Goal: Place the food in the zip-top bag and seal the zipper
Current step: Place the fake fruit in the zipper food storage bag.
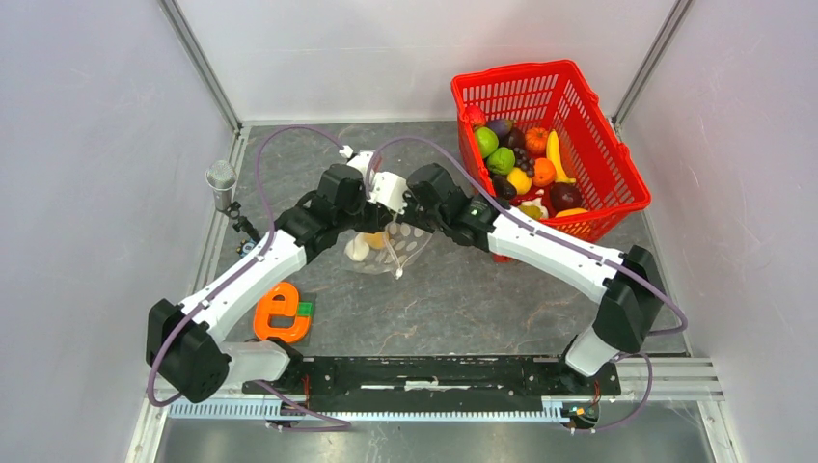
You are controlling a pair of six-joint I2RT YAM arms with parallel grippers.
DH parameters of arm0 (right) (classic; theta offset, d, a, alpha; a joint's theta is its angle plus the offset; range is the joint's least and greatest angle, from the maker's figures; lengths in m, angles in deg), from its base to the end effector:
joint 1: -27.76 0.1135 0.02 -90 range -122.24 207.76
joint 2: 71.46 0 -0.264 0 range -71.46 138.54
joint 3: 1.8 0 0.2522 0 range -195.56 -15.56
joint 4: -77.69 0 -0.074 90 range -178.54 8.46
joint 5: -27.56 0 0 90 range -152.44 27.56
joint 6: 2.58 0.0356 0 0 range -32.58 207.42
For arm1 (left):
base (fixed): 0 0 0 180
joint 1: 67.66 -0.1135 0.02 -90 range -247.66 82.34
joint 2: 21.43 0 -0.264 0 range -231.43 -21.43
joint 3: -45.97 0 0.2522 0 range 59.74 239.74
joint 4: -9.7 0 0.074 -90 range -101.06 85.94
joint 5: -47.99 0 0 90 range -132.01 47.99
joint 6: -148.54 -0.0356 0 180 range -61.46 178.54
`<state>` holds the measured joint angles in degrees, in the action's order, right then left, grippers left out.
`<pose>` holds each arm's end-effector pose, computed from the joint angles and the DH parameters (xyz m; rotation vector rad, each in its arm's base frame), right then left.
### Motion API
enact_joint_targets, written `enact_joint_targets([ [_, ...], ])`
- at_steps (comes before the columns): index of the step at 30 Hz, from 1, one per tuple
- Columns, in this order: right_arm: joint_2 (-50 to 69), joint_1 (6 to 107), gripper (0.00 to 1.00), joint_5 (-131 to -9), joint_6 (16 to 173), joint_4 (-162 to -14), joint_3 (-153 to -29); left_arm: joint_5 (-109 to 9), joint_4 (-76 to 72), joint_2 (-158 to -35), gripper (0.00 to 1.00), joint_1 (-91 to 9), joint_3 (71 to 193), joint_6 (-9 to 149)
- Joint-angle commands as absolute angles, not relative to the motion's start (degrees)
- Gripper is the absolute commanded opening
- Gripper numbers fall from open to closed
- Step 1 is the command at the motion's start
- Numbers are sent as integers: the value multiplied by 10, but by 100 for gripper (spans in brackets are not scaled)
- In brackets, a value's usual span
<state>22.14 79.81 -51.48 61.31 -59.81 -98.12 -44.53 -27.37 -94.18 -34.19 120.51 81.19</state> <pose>0.2342 0.2894 0.3192 -1.3386 1.8086 0.0263 0.2354 -0.1575 0.3102 0.2376 2.2377 -0.5914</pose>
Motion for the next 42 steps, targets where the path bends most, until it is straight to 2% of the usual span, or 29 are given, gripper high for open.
enact_joint_targets([
  [1,183,794,21,-541,663,-730,-917,-456,-219,-907,2,-323,1199,820],
  [11,159,731,22,-654,872,-854,-858,-446,-192,-885,2,-323,1177,830],
  [12,155,724,27,-677,889,-869,-850,-448,-191,-885,2,-323,1178,831],
  [15,151,709,32,-737,935,-909,-838,-453,-190,-889,2,-324,1178,831],
  [21,148,683,35,-809,988,-950,-818,-452,-192,-892,2,-324,1181,830],
  [27,157,679,50,-881,983,-936,-827,-454,-192,-899,2,-323,1182,831],
  [30,138,679,61,-882,966,-942,-816,-456,-193,-902,2,-324,1182,831],
  [36,78,679,72,-849,940,-964,-786,-454,-193,-902,2,-324,1183,832],
  [42,31,677,81,-702,935,-941,-746,-451,-192,-900,2,-324,1183,835],
])
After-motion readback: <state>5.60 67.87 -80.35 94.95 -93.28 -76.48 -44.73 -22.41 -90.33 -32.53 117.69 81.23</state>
